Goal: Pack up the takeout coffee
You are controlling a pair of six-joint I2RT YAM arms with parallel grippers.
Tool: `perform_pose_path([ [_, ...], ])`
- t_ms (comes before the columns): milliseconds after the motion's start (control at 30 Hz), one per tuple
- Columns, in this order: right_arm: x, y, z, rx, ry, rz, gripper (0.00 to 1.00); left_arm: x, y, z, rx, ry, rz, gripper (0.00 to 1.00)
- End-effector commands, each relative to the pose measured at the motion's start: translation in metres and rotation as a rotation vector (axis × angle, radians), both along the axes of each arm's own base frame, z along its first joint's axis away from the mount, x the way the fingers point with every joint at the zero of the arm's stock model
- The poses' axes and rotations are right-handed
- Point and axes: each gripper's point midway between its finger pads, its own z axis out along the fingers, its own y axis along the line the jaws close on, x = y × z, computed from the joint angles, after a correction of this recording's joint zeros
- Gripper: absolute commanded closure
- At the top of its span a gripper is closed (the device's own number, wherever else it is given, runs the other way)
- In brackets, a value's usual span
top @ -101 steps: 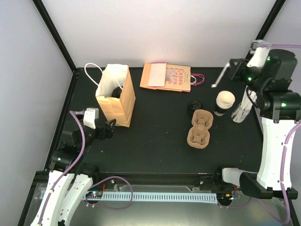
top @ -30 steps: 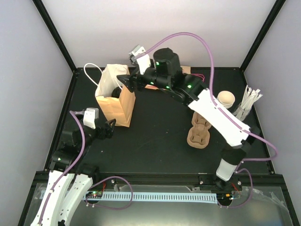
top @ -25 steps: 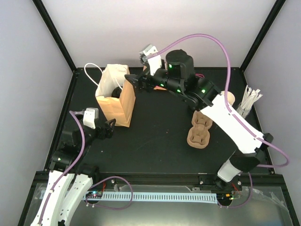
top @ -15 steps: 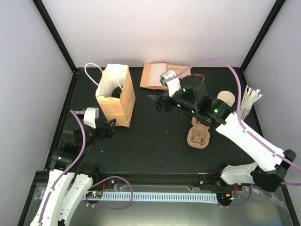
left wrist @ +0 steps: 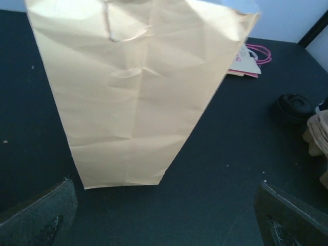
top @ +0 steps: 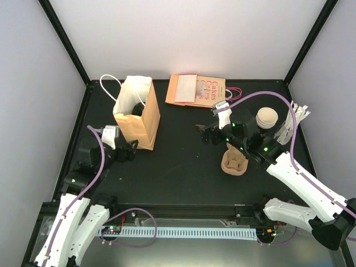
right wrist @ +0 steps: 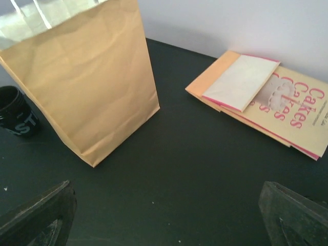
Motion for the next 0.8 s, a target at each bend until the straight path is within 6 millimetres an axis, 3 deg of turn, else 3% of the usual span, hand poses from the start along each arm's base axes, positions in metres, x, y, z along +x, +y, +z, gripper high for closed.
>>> perform_pose_path([
  [0,0.001,-0.003,0.008,0.069,-0.034,-0.020,0.00,0.009,0.014,-0.001,-0.004,0.048,0.116,0.09],
  [100,-0.001,-0.002,0.002,0.072,-0.022,-0.010,0.00,0.012,0.015,-0.007,-0.066,0.097,0.163,0.28],
  [233,-0.002,-0.006,-0.008,0.056,-0.017,-0.019,0.00,0.013,0.018,-0.017,-0.143,0.133,0.231,0.66],
  [300,-0.004,-0.008,-0.011,0.053,-0.019,-0.020,0.00,0.013,0.026,-0.027,-0.166,0.156,0.298,0.94],
  [333,-0.004,-0.009,-0.014,0.051,-0.019,-0.018,0.00,0.012,0.032,-0.032,-0.174,0.169,0.339,0.98],
  [500,-0.005,-0.009,-0.016,0.067,-0.010,-0.006,0.00,0.025,0.039,-0.048,-0.202,0.200,0.419,0.98],
  [767,-0.011,0.002,-0.006,0.137,-0.001,0.046,0.00,0.049,0.057,-0.048,-0.277,0.124,0.557,0.99],
])
